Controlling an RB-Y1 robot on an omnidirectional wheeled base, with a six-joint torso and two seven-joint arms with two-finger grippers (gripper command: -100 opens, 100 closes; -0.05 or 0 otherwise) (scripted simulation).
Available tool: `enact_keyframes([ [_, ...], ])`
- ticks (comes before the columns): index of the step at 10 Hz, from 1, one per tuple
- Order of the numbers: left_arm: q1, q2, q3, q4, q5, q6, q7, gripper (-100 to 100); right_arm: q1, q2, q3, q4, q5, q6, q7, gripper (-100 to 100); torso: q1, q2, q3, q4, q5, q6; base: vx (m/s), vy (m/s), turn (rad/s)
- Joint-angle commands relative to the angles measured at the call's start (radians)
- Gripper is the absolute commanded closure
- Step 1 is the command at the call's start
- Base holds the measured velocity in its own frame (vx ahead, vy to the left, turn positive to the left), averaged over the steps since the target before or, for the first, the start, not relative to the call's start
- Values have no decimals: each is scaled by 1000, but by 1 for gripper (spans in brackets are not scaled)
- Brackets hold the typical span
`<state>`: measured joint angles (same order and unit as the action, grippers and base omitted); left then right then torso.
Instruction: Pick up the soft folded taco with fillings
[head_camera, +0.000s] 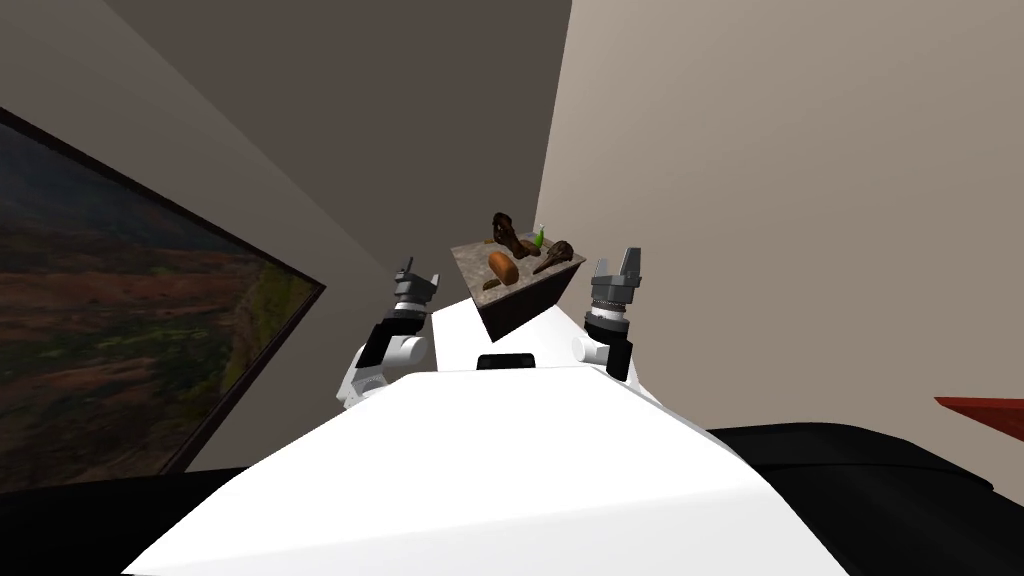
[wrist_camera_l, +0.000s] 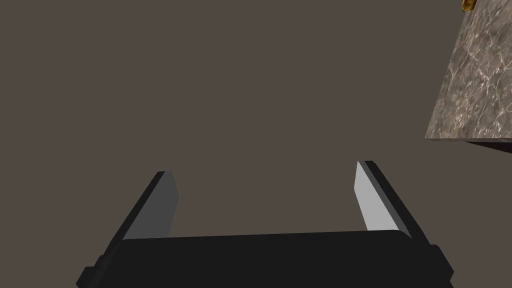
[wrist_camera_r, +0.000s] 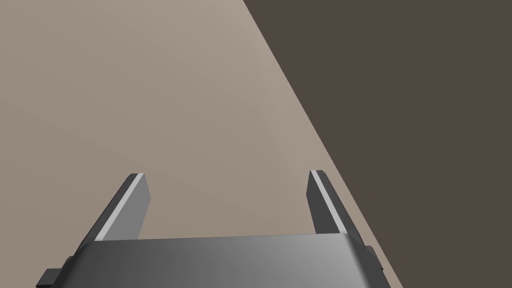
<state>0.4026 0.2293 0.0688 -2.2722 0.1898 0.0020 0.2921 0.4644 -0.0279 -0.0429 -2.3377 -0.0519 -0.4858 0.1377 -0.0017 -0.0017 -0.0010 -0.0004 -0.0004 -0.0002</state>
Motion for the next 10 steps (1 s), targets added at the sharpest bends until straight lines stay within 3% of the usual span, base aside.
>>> enact_keyframes([
  [1, -8, 21, 5, 8, 26, 50, 22, -100, 0, 0, 0, 0, 0, 0, 0, 0, 0, 0, 0, 0, 0, 0, 36, -32, -78],
  [10, -45, 100, 27, 39, 124, 290, 106, -100, 0, 0, 0, 0, 0, 0, 0, 0, -1, -1, 0, 0, 0, 0, 33, -35, -59],
])
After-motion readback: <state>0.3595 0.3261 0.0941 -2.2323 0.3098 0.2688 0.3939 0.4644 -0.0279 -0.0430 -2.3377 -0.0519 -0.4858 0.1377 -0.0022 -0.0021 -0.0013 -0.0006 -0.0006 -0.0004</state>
